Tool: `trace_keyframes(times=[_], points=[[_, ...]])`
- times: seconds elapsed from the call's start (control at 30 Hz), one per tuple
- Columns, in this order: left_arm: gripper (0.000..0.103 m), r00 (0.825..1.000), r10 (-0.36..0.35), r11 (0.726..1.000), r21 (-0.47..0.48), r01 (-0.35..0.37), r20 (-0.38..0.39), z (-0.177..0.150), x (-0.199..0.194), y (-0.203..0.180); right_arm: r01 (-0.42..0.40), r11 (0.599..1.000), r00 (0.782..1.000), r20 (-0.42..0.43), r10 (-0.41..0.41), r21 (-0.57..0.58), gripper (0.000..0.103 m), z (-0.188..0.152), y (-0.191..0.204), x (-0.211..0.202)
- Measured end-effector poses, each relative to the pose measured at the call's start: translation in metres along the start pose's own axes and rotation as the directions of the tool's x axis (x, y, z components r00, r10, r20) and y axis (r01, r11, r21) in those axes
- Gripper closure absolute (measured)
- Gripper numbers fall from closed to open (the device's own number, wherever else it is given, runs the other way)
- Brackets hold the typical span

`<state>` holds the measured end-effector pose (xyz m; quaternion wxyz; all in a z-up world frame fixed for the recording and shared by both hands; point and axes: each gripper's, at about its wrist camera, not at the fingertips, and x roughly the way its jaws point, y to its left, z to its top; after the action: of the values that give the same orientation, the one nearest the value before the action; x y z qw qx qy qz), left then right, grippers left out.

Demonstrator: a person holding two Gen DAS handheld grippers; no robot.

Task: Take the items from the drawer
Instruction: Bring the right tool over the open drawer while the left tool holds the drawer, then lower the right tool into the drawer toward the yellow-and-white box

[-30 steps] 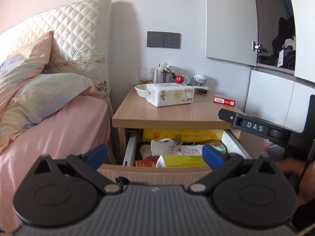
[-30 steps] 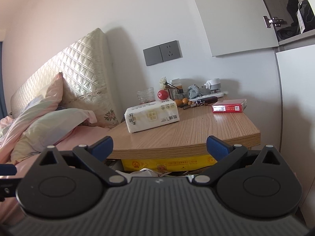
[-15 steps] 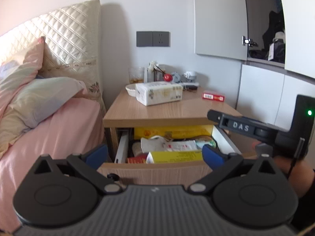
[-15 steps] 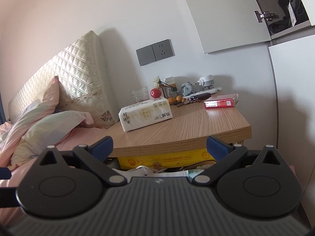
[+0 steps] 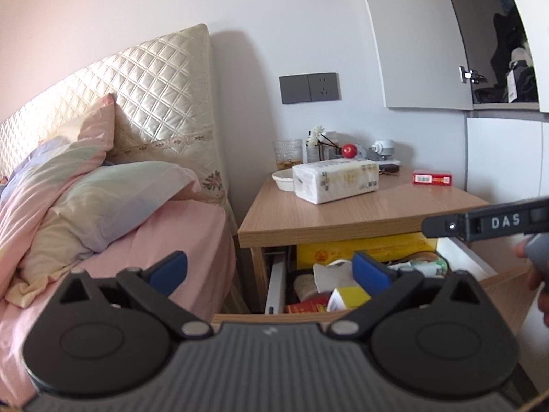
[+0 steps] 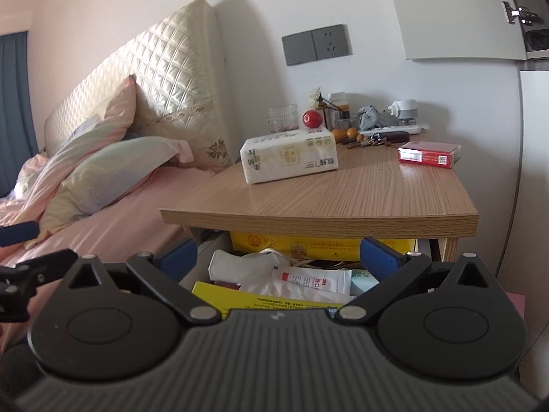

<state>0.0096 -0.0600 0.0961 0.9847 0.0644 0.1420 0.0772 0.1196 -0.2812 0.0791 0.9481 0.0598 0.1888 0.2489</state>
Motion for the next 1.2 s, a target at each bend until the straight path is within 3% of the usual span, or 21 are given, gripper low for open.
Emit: trace_keyframes(times=[0.17, 0.33, 0.43, 0.6, 0.87, 1.0, 1.2], points=[[0.000, 0.998, -0.057, 0.998, 0.012, 0.056, 0.004, -0.027, 0.017, 0.006, -0.016, 0.997, 0.988, -0.155, 0.005, -0.071, 0.000, 0.018, 0.014, 0.036], [0.000, 0.997, -0.080, 0.997, -0.003, 0.080, -0.006, -0.052, 0.028, 0.012, -0.049, 0.991, 0.952, -0.306, 0.009, -0.123, 0.000, 0.032, 0.041, 0.079], [0.000, 0.995, -0.100, 0.994, -0.034, 0.100, -0.020, -0.061, 0.035, 0.020, -0.046, 0.994, 0.919, -0.393, 0.003, -0.100, 0.000, 0.033, 0.055, 0.106], [0.000, 0.991, -0.137, 0.988, -0.074, 0.137, 0.001, -0.075, 0.034, 0.036, -0.016, 0.991, 0.845, -0.532, -0.059, -0.135, 0.000, 0.025, 0.077, 0.145], [0.000, 0.990, -0.141, 0.986, -0.094, 0.141, 0.012, -0.085, 0.035, 0.049, 0.023, 0.979, 0.791, -0.596, -0.141, -0.201, 0.000, 0.013, 0.081, 0.167], [0.000, 0.991, -0.134, 0.986, -0.095, 0.134, 0.014, -0.083, 0.035, 0.047, 0.032, 0.968, 0.774, -0.606, -0.182, -0.250, 0.000, 0.011, 0.078, 0.168], [0.000, 0.991, -0.133, 0.987, -0.089, 0.135, 0.024, -0.082, 0.032, 0.045, 0.088, 0.960, 0.768, -0.596, -0.234, -0.264, 0.000, 0.017, 0.057, 0.159]])
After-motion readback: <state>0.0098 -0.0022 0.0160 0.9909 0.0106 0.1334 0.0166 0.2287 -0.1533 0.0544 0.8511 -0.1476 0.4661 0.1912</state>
